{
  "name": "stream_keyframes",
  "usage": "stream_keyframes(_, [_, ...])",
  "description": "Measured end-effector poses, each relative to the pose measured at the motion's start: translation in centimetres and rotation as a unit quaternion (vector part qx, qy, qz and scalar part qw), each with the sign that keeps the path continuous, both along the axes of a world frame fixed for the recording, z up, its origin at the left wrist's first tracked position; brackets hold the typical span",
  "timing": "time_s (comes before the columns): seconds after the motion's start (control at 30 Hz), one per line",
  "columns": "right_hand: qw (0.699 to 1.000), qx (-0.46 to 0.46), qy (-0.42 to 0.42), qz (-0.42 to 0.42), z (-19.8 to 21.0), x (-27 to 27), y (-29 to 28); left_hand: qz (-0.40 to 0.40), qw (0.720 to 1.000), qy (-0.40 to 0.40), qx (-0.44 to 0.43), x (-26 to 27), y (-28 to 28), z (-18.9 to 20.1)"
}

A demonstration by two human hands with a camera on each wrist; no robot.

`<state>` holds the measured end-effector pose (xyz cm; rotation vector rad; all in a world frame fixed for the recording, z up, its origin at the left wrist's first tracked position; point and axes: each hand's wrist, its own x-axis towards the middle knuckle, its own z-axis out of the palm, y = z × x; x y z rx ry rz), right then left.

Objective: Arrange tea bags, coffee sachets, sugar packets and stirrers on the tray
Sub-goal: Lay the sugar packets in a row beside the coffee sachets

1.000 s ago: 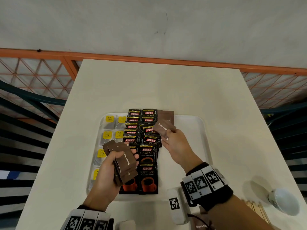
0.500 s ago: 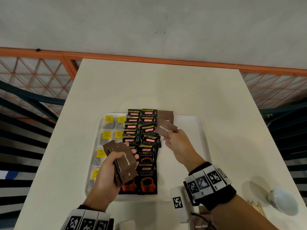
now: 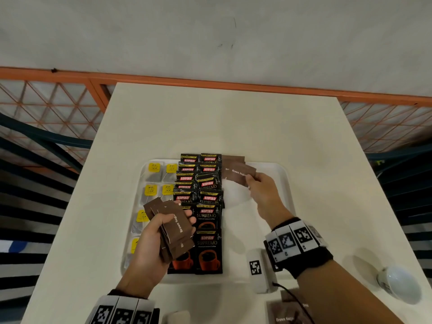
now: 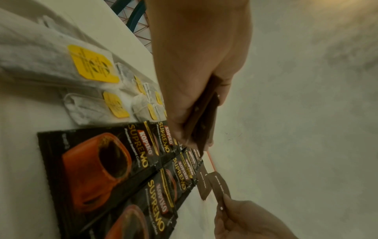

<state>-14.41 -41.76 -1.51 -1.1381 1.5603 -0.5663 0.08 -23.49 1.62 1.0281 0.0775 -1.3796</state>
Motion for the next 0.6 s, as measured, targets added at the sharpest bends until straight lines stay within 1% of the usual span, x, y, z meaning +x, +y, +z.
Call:
stream_keyframes(0.1, [0.998, -0.009, 0.038, 0.04, -0.1, -0.5, -0.8, 0.001, 1.0, -0.002, 0.0, -0.1, 0.0, 0.0])
stream_keyframes(0.17, [0.996, -0.017, 0.063, 0.053, -0.3, -0.3, -1.1, 0.0, 1.0, -0.008, 0.002, -0.2, -0.1, 0.0])
stream_keyframes(0.33, [0.99, -0.071, 0.104, 0.063, -1.0, 0.3, -1.3, -0.012, 1.0, -0.018, 0.009, -0.3, -0.1, 0.1])
stream_keyframes(0.5, [0.982, -0.127, 0.121, 0.071, -1.1, 0.6, -1.0, -0.05, 0.998, -0.037, 0.02, -0.5, -0.2, 0.4])
stream_keyframes(0.6, [0.979, -0.149, 0.126, 0.057, -0.9, 0.6, -0.7, -0.068, 0.997, -0.035, 0.016, -0.8, -0.5, 0.6])
